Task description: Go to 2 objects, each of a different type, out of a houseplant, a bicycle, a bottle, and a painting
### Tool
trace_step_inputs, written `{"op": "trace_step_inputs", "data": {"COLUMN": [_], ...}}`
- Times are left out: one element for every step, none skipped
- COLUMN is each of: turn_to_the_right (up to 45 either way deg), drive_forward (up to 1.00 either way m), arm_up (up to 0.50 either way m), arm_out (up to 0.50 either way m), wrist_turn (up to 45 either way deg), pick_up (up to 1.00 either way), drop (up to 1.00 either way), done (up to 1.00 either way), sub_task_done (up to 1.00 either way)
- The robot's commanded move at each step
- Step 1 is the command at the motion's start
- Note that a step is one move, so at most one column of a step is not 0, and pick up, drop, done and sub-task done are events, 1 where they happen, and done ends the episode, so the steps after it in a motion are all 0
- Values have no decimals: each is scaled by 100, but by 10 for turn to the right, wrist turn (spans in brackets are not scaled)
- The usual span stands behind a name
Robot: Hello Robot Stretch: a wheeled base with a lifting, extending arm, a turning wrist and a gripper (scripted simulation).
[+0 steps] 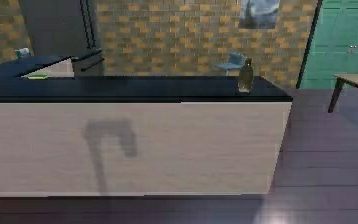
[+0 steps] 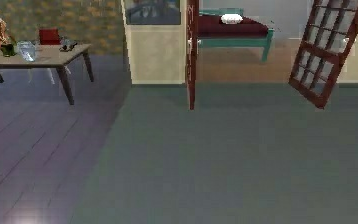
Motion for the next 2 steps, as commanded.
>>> {"op": "trace_step_inputs", "data": {"turn_to_the_right": [0,300], "drive_forward": [75,0], "arm_up": [0,0], "arm_out": [0,0], "wrist_turn": [0,0], "pick_up": [0,0], "drop": [0,0], "done": [0,0], "sub_task_done": [0,0]}}
